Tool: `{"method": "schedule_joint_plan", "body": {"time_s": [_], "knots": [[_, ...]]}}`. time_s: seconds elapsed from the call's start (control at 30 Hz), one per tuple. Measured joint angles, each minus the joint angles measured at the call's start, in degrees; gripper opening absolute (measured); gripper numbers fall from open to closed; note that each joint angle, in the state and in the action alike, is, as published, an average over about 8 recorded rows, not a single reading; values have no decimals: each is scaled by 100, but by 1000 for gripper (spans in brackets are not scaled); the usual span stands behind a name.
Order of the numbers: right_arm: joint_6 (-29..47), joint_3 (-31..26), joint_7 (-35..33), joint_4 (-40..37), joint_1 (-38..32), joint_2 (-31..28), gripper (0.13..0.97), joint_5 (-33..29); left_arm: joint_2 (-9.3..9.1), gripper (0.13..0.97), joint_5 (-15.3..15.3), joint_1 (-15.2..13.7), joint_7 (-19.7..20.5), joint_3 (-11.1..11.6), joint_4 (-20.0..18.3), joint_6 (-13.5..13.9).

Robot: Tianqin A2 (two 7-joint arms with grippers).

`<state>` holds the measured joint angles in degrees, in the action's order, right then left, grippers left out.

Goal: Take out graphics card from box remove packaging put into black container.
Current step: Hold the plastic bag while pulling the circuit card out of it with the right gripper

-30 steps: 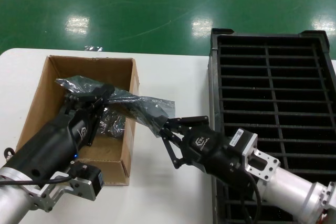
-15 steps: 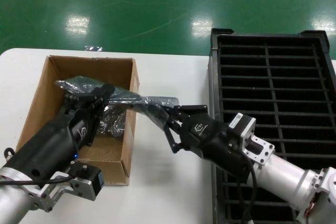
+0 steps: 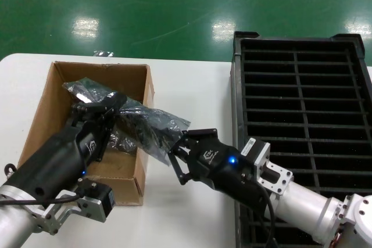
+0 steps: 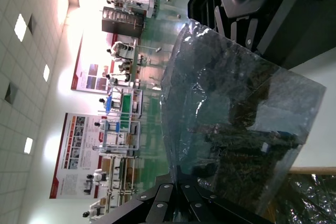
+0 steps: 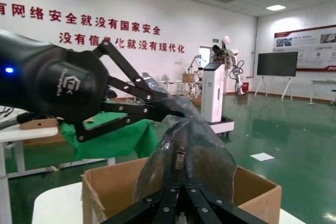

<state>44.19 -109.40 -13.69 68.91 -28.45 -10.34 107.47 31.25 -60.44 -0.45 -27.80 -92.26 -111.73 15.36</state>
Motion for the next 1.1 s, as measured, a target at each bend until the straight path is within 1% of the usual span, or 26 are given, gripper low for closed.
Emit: {"method": "schedule_joint_plan", "body": {"time_s": [0.2,0.43,0.7,0.83,1.1], "knots": [[-39,-27,49,78,69,11,132,-35,0,139,0,0,0,0,0,0],[-93,30,-12,-107,1,108,136,-25,0,139,0,0,0,0,0,0],[-106,171,-142,-405,-199,237,198,47,0,139,0,0,0,0,0,0],[-110,214,-181,-447,-232,276,198,66,0,139,0,0,0,0,0,0],[-115,252,-198,-381,-207,292,327,78,0,139,0,0,0,0,0,0]]}}
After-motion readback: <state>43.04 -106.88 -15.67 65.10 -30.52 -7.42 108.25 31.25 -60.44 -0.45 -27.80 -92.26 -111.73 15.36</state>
